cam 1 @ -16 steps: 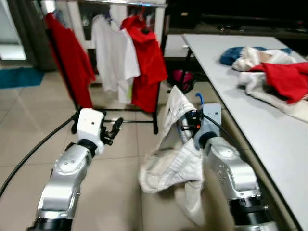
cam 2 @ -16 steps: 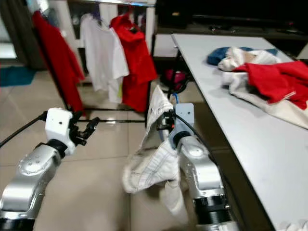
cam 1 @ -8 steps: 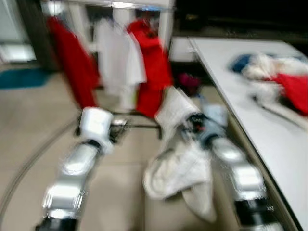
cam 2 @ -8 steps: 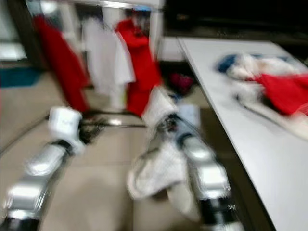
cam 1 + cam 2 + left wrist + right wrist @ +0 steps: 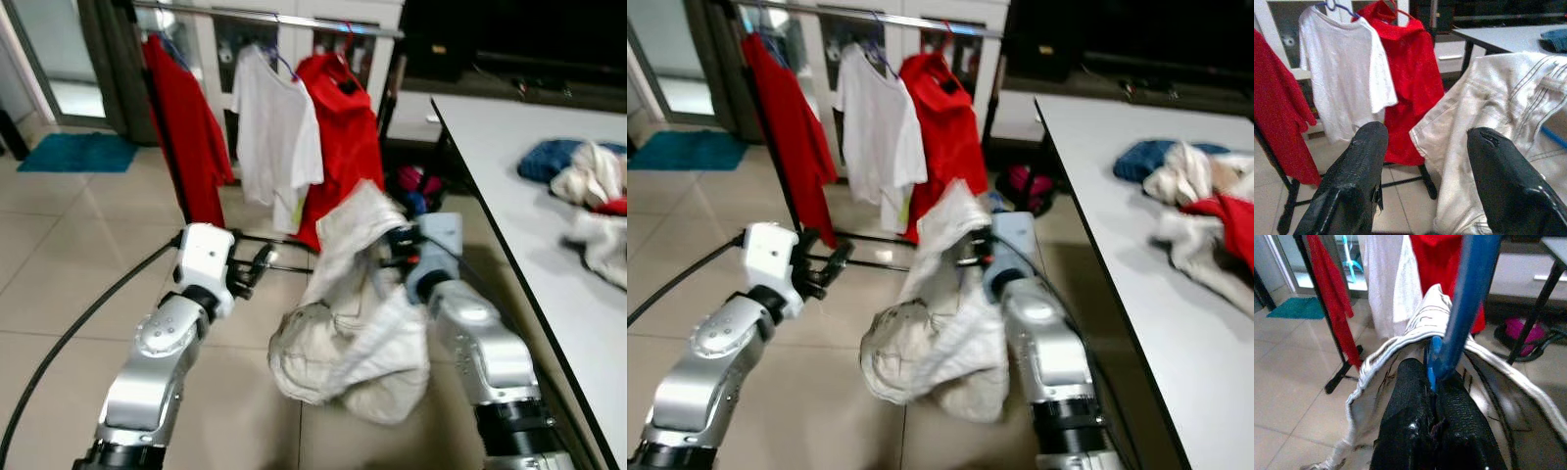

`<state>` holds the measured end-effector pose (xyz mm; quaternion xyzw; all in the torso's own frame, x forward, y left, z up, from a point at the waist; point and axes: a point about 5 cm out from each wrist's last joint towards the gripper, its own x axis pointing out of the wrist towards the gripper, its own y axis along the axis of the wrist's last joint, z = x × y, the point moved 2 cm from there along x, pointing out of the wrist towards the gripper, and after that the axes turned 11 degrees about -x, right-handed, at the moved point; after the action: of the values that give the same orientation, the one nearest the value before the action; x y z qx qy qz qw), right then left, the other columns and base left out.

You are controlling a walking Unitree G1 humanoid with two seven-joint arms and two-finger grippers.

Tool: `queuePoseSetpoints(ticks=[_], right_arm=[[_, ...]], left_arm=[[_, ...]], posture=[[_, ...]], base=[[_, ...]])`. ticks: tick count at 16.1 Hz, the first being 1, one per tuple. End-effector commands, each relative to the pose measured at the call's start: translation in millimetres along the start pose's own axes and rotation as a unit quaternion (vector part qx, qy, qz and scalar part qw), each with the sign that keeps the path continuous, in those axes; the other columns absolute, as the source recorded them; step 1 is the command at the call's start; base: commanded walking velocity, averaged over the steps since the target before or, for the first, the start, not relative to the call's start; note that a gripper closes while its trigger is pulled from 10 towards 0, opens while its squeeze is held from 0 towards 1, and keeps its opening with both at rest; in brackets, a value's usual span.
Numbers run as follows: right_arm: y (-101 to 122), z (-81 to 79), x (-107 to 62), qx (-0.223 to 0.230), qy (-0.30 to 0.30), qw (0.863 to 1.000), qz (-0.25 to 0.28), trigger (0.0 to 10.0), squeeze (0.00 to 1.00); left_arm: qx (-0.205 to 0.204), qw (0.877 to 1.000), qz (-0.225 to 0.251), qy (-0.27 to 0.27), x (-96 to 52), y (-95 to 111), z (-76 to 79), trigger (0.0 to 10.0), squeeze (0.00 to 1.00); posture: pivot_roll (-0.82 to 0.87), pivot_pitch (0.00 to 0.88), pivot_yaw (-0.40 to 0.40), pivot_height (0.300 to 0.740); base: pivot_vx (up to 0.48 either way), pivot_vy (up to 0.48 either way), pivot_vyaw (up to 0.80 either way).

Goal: Hang hanger

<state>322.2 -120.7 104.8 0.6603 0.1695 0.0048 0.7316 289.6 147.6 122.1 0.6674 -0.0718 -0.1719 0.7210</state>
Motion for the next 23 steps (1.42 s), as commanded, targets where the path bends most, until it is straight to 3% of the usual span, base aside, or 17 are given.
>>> queuePoseSetpoints(ticks=[1,6,15,18,23], right_arm=[[23,-9.6,2.0,-0.012,0.02,0.999,0.044,10.0,0.0],[26,-13.8,0.7,-0.021,0.035,0.998,0.052,10.0,0.0],[26,-16.0,3.3,-0.027,0.039,0.998,0.044,10.0,0.0],[26,-15.6,3.7,-0.026,0.035,0.998,0.046,10.0,0.0],[28,-12.8,3.9,-0.02,0.026,0.998,0.052,10.0,0.0]], left_arm=[[0.01,1.0,0.011,0.009,-0.6,8,-6.5,10.0,0.0],[0.012,1.0,0.01,0.005,0.8,8,-4.8,10.0,0.0],[0.027,0.999,0.0,-0.024,-1.0,4,0.9,10.0,0.0],[0.0,0.999,0.009,-0.047,-0.6,7,8.7,10.0,0.0],[0.009,0.999,0.008,-0.053,0.6,6,9.3,10.0,0.0]], posture=[[-0.06,0.0,-0.065,0.74],[-0.06,0.0,-0.062,0.74],[-0.05,0.0,-0.073,0.74],[-0.05,0.0,-0.074,0.74],[-0.06,0.0,-0.068,0.74]], base=[[0.371,0.0,0.0],[0.368,0.0,0.75],[0.368,0.0,0.0],[0.369,0.0,0.0],[0.373,0.0,0.0]])
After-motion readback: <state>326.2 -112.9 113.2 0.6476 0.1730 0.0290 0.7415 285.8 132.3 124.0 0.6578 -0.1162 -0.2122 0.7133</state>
